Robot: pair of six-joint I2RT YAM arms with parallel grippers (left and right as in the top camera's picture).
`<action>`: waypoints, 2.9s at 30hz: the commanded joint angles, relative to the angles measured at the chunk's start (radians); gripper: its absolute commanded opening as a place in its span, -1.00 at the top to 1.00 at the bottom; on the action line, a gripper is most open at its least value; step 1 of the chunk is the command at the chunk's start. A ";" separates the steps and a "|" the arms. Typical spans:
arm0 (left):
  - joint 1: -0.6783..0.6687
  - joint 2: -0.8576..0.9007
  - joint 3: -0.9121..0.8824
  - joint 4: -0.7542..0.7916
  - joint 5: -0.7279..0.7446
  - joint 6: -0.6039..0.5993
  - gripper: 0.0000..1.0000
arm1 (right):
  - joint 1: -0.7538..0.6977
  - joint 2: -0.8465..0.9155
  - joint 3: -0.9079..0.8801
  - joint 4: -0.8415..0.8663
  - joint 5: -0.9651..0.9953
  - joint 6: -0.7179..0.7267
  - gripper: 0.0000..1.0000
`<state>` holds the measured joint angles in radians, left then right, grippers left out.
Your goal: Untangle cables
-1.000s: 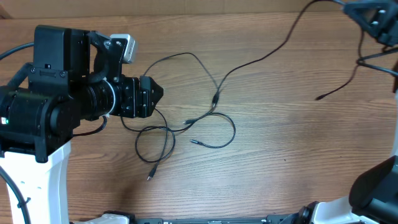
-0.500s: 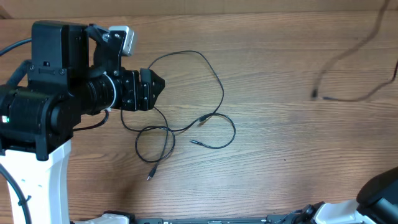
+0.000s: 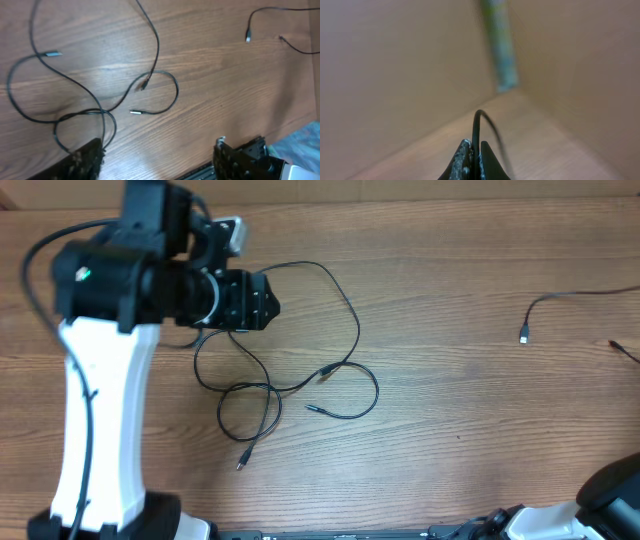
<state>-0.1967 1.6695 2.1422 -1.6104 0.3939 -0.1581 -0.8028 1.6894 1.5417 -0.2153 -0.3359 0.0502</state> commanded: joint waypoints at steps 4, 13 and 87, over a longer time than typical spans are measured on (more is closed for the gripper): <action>-0.054 0.049 0.012 0.077 0.052 -0.003 -0.25 | -0.113 0.034 0.010 0.020 0.262 -0.108 0.93; -0.121 0.047 0.013 0.145 0.053 -0.006 -0.30 | -0.244 0.122 0.010 0.067 0.335 -0.100 0.69; -0.125 -0.621 0.013 -0.079 -0.066 0.012 -0.33 | 1.690 0.121 -0.103 -0.659 0.194 0.439 -0.92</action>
<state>-0.3149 1.0611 2.1426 -1.6882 0.3046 -0.1314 0.8745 1.8225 1.4967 -0.9020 -0.1844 0.3500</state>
